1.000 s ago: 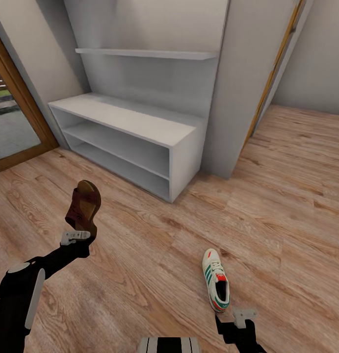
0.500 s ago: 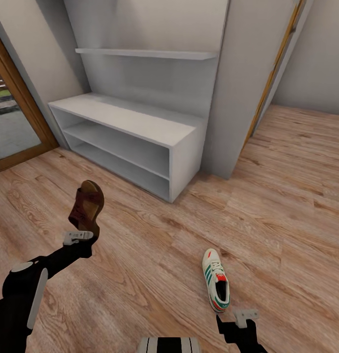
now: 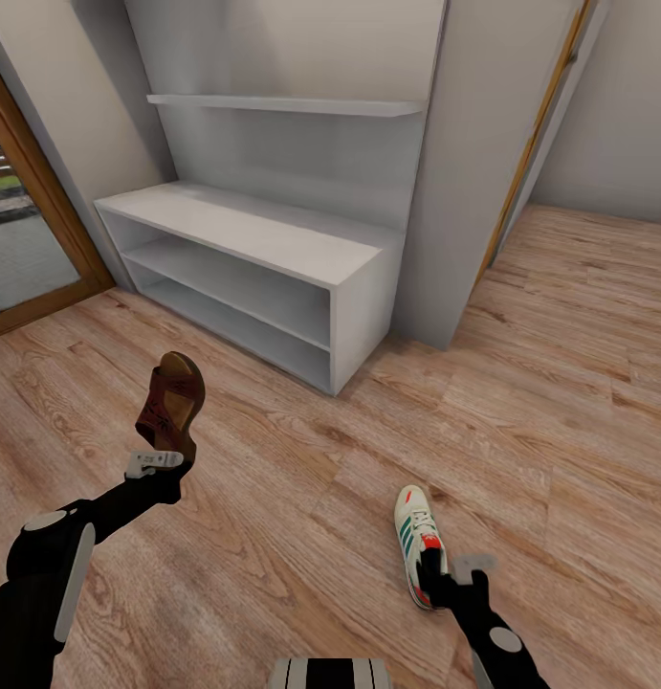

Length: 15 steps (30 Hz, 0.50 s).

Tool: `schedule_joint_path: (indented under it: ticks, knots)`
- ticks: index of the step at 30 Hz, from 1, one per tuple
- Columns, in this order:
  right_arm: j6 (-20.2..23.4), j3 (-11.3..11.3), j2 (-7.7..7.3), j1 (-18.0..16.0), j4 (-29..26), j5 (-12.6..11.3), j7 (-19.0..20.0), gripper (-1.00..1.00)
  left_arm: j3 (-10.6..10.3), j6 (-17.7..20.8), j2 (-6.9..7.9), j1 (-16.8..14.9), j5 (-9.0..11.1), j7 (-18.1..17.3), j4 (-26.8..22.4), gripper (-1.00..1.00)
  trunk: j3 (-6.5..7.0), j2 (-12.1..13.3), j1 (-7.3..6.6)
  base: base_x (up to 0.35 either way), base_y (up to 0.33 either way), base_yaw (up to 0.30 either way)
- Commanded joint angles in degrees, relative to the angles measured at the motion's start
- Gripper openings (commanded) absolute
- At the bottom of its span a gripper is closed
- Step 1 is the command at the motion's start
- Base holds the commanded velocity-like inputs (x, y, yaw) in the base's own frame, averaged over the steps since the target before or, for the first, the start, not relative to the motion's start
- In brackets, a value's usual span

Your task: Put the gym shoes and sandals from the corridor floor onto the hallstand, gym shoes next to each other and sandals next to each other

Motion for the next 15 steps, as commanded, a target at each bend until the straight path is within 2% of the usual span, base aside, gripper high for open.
schedule_joint_path:
  ticks: [1,13,15]
  knots:
    - [0.3,0.1,-0.05,-0.2,-0.1,0.0,0.0,1.00,0.1,0.3,-0.02,0.0,-0.4,-0.5,-0.1,-1.00,-0.04,0.0,-0.01,0.000,0.000,0.000]
    - [-0.2,0.0,-0.07,-0.6,-0.1,0.0,0.3,1.00,0.1,0.3,-0.02,0.0,-0.4,-0.5,-0.1,-1.00,-0.04,0.0,-0.01,0.000,0.000,0.000]
    - [-0.2,0.0,-0.07,-0.6,-0.2,0.0,0.2,1.00,0.1,0.2,-0.02,0.0,-0.4,-0.5,-0.1,-1.00,-0.51,0.0,0.04,0.000,0.000,0.000]
